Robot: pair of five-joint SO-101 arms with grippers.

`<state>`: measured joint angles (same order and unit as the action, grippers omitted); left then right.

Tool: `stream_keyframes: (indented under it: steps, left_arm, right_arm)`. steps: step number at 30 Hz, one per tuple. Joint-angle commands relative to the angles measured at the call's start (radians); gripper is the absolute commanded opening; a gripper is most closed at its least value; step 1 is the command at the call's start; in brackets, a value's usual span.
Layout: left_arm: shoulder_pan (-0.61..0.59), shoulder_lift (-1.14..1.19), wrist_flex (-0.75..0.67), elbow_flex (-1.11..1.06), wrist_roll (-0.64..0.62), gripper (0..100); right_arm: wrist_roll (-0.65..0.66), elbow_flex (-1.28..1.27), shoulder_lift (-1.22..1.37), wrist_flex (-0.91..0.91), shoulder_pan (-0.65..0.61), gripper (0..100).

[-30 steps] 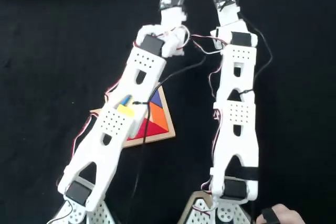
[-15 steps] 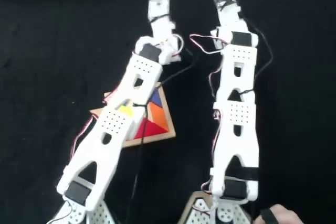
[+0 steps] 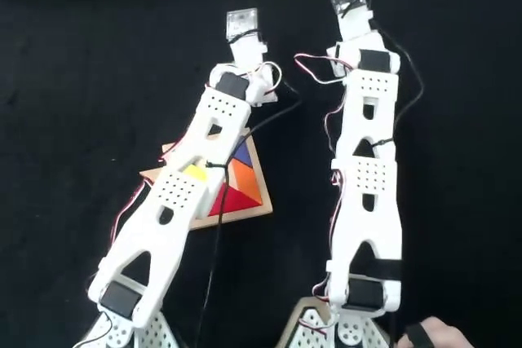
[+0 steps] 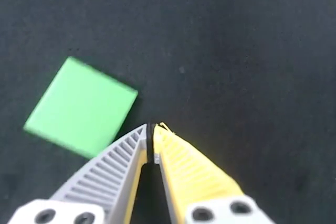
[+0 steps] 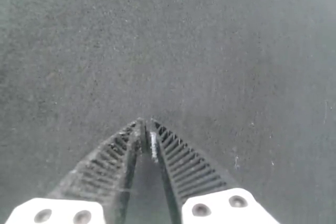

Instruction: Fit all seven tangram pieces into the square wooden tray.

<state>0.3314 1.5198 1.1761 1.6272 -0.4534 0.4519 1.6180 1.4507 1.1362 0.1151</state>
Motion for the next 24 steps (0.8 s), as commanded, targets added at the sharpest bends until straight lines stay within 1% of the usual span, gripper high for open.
stream_keyframes:
  steps: [1,4,5,7,9,11,13,14,17,18,19,20,22,24]
  left_arm:
    - [0.022,-0.048,0.189,0.039,-0.023,3]
    - [0.085,-0.133,0.347,0.039,-0.017,3]
    - [0.104,-0.167,0.382,0.039,0.009,3]
    - [0.124,-0.255,0.417,0.039,0.121,3]
    - [0.12,-0.339,0.408,0.033,0.23,3]
    - [0.108,-0.368,0.354,0.021,0.281,3]
    - [0.11,-0.348,0.255,0.007,0.282,3]
    - [0.111,-0.328,0.183,-0.005,0.282,3]
    - [0.088,-0.219,-0.127,-0.079,0.281,3]
    - [0.077,-0.187,-0.21,-0.101,0.272,3]
    - [0.065,-0.153,-0.258,-0.114,0.249,3]
    - [0.047,-0.126,-0.27,-0.117,0.216,3]
    - [-0.018,-0.084,-0.241,-0.122,0.13,3]
    - [-0.012,-0.064,-0.189,-0.113,0.121,3]
  right_arm:
    - [-0.003,0.054,-0.022,-0.017,0.018,1.1]
    - [-0.003,0.054,-0.022,-0.017,0.02,1.1]
    - [-0.003,0.054,-0.022,-0.017,0.02,1.1]
    - [-0.003,0.054,-0.022,-0.017,0.017,1.1]
    - [-0.003,0.054,-0.022,-0.017,0.009,1.1]
    - [-0.003,0.054,-0.021,-0.017,0.006,1.1]
    - [-0.003,0.054,-0.021,-0.017,0.006,1.1]
    - [-0.003,0.054,-0.021,-0.017,0.006,1.1]
    - [-0.003,0.054,-0.021,-0.017,0.014,1.1]
    - [-0.003,0.054,-0.021,-0.015,0.014,1.1]
    - [-0.003,0.054,-0.021,-0.012,0.014,1.1]
    - [-0.003,0.054,-0.021,-0.011,0.014,1.1]
    - [-0.003,0.054,-0.021,-0.011,0.014,1.1]
    - [-0.003,0.054,-0.021,-0.014,0.014,1.1]
